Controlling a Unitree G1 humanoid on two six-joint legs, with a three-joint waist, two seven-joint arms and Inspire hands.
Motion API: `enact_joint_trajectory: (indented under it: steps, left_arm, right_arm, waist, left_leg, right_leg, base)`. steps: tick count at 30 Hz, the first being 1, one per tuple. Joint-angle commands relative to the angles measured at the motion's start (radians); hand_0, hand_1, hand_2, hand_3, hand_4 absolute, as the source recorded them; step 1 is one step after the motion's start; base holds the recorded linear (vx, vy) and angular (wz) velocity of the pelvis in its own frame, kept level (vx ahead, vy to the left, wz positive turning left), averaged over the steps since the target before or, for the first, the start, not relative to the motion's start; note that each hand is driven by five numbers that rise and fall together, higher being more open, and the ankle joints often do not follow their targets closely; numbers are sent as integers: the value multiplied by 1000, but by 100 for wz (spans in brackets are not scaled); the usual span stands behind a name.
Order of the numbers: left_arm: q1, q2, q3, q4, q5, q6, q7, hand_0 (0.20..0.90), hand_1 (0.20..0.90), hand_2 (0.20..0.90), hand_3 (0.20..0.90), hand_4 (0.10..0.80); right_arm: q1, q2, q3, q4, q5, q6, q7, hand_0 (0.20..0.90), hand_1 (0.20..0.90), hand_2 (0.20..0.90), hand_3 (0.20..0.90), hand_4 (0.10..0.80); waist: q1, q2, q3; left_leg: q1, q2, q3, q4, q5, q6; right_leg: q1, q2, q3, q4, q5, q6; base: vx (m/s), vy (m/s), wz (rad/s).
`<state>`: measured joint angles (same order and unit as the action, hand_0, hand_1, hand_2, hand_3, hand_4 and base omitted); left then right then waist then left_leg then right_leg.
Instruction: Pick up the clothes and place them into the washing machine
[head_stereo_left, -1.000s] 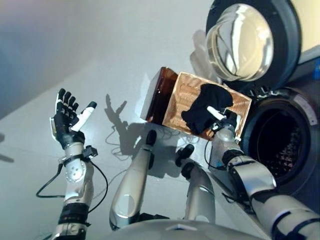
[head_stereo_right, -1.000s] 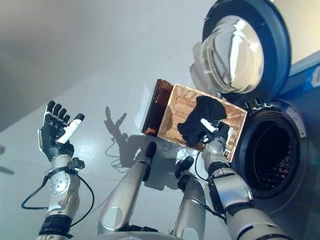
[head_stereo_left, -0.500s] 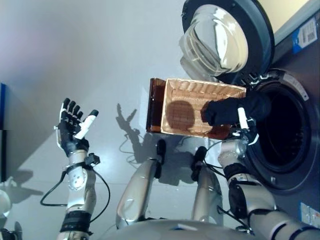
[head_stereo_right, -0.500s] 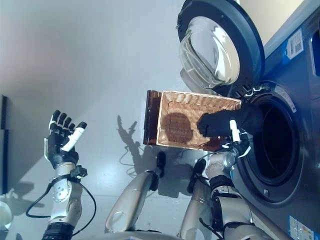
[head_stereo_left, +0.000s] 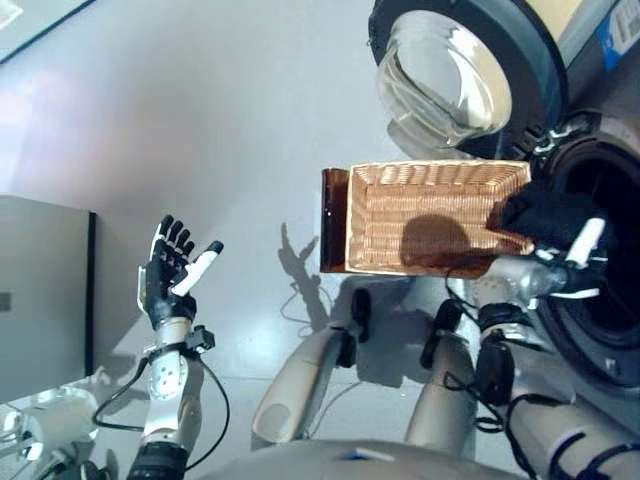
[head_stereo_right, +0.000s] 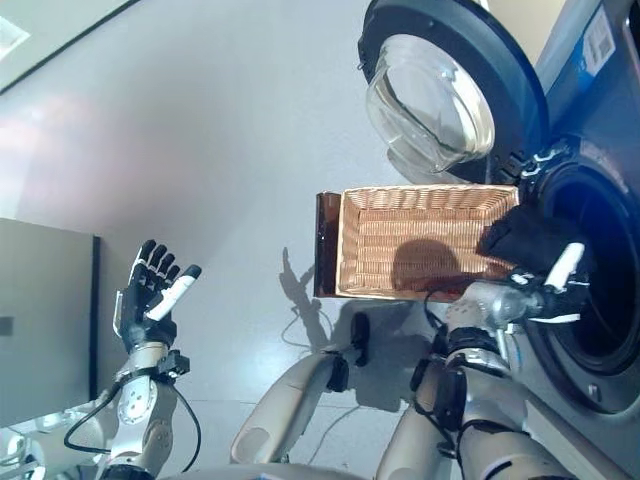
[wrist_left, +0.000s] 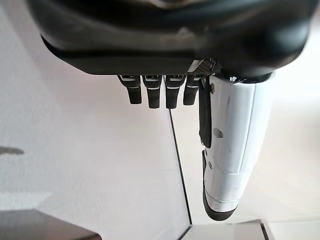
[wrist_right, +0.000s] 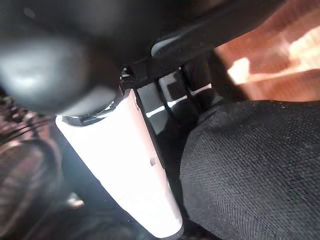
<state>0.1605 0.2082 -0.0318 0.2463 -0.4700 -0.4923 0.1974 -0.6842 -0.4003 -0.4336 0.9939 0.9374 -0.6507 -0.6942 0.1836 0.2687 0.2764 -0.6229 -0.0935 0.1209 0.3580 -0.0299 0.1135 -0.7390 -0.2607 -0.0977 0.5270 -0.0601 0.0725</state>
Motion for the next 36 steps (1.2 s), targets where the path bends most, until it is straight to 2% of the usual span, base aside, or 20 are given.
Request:
enact_joint_trajectory:
  steps: [1, 2, 3, 5, 6, 8, 9, 14, 24, 25, 26, 27, 28, 29, 30, 31, 32, 34, 36]
  left_arm:
    - [21, 79, 20, -102, 4, -117, 7, 900, 900, 900, 900, 800]
    - [20, 77, 20, -102, 4, -117, 7, 900, 900, 900, 900, 800]
    - [32, 98, 20, -111, 4, -119, 4, 900, 900, 900, 900, 800]
    - [33, 93, 18, -118, -3, -119, 4, 900, 900, 900, 900, 800]
    - [40, 107, 17, -127, -4, -119, 10, 900, 900, 900, 900, 800]
    - [40, 100, 21, -130, -3, -118, 14, 900, 900, 900, 900, 800]
    - [45, 105, 29, -131, -4, -117, 21, 900, 900, 900, 900, 800]
    - [47, 100, 47, -132, -7, -115, 36, 900, 900, 900, 900, 800]
    - [44, 75, 72, -87, -24, -123, 41, 900, 900, 900, 900, 800]
    - [45, 71, 72, -74, -23, -124, 42, 900, 900, 900, 900, 800]
    - [43, 73, 76, -57, -24, -120, 45, 900, 900, 900, 900, 800]
    - [41, 78, 83, -51, -19, -119, 46, 900, 900, 900, 900, 800]
    - [36, 82, 88, -40, -22, -110, 46, 900, 900, 900, 900, 800]
    - [28, 81, 102, -25, -29, -90, 38, 900, 900, 900, 900, 800]
    - [31, 66, 153, -29, 12, -67, 34, 900, 900, 900, 900, 800]
    - [20, 48, 170, -20, 28, -65, 41, 900, 900, 900, 900, 800]
    - [10, 49, 173, -6, 27, -64, 37, 900, 900, 900, 900, 800]
    - [14, 40, 175, -17, 10, -66, 22, 900, 900, 900, 900, 800]
    - [22, 34, 171, -22, -5, -62, 5, 900, 900, 900, 900, 800]
  right_arm:
    - [-104, -289, 60, -77, -171, -57, -46, 200, 200, 200, 200, 300]
    - [-108, -292, 63, -74, -171, -57, -47, 200, 200, 200, 200, 300]
    - [-179, -405, 111, -51, -194, -28, -58, 200, 200, 200, 200, 300]
    - [-235, -450, 156, -27, -200, -15, -64, 200, 200, 200, 200, 300]
    - [-294, -501, 211, -34, -219, -4, -70, 200, 200, 200, 200, 300]
    - [-336, -530, 252, -38, -234, 6, -73, 200, 200, 200, 200, 300]
    - [-376, -575, 305, -52, -264, 27, -73, 200, 200, 200, 200, 300]
    - [-442, -607, 394, -67, -305, 58, -73, 200, 200, 200, 200, 300]
    - [-405, -593, 399, -12, -371, 108, -84, 200, 200, 200, 200, 300]
    - [-397, -595, 407, 5, -404, 134, -89, 387, 387, 387, 387, 433]
    - [-406, -626, 450, 89, -481, 220, -100, 900, 900, 900, 900, 800]
    - [-435, -646, 503, 133, -527, 258, -104, 900, 900, 900, 900, 800]
    - [-493, -677, 614, 223, -623, 367, -99, 900, 900, 900, 900, 800]
    - [-578, -705, 825, 303, -853, 539, -80, 900, 900, 900, 900, 800]
    - [-586, -738, 945, 193, -1113, 676, -58, 900, 900, 900, 900, 800]
    - [-561, -749, 928, 177, -1174, 706, -65, 900, 900, 900, 900, 800]
    - [-551, -762, 918, 221, -1196, 741, -41, 900, 900, 900, 900, 800]
    - [-609, -753, 926, 264, -1188, 750, -72, 900, 900, 900, 900, 800]
    - [-655, -734, 968, 320, -1169, 733, -46, 900, 900, 900, 900, 800]
  waist:
    - [12, 37, -66]
    - [13, 39, -65]
    - [22, 38, -66]
    - [27, 44, -62]
    - [25, 35, -50]
    - [19, 35, -41]
    - [15, 28, -38]
    - [1, 20, -39]
    - [-15, 15, -62]
    - [-16, 14, -65]
    - [-11, 8, -71]
    - [-10, 5, -72]
    - [-3, -5, -75]
    - [-3, -10, -76]
    - [-19, -10, -78]
    - [-27, 0, -78]
    - [-21, -6, -85]
    - [-9, -12, -95]
    - [-7, -15, -95]
  left_leg:
    - [-104, -4, -57, 35, -34, -88]
    - [-105, -4, -57, 35, -34, -88]
    - [-108, -1, -55, 34, -31, -91]
    - [-113, 3, -50, 37, -29, -92]
    - [-124, 9, -50, 55, -28, -94]
    - [-135, 16, -43, 70, -34, -93]
    - [-150, 22, -40, 84, -37, -95]
    - [-164, 32, -31, 80, -37, -98]
    - [-144, 36, -26, 40, -31, -106]
    - [-143, 36, -26, 36, -30, -107]
    - [-138, 36, -27, 29, -28, -108]
    - [-136, 38, -26, 25, -26, -109]
    - [-135, 40, -24, 20, -22, -111]
    - [-130, 43, -22, 11, -18, -112]
    - [-132, 45, -21, 9, -17, -113]
    - [-131, 43, -26, 6, -16, -114]
    - [-127, 40, -34, 0, -15, -114]
    - [-125, 38, -38, -6, -13, -115]
    - [-121, 40, -38, -14, -8, -116]
  right_leg:
    - [21, 18, 7, 35, -116, -34]
    - [20, 19, 8, 35, -116, -34]
    - [15, 21, 13, 33, -115, -35]
    - [4, 26, 21, 38, -115, -37]
    - [-9, 40, 31, 45, -113, -42]
    - [-24, 48, 42, 56, -114, -46]
    - [-48, 53, 48, 71, -116, -51]
    - [-89, 66, 63, 90, -117, -58]
    - [-79, 77, 62, 73, -120, -63]
    - [-78, 78, 61, 71, -120, -64]
    - [-75, 79, 60, 67, -119, -63]
    - [-75, 79, 59, 63, -117, -64]
    - [-74, 79, 58, 59, -112, -65]
    - [-74, 82, 58, 55, -108, -67]
    - [-74, 88, 56, 52, -108, -69]
    - [-72, 87, 53, 51, -109, -68]
    - [-68, 87, 48, 48, -110, -68]
    - [-65, 85, 45, 40, -110, -67]
    - [-63, 85, 42, 37, -107, -67]
  base:
    - [-7, -11, -12]
    - [-30, -3, -7]
    - [-25, -2, -4]
    - [-28, -13, -11]
    - [-26, -21, -14]
    - [-25, -37, -23]
    - [-22, -45, -27]
    - [0, -9, -23]
    - [16, -1, -4]
    - [0, 0, 0]
    - [0, 2, -5]
    - [-15, 1, -6]
    - [-26, 0, -6]
    - [-20, 4, -8]
    - [-2, 3, -13]
    - [4, -9, -8]
    - [2, -19, -4]
    - [0, 0, 0]
    - [-17, -6, 7]
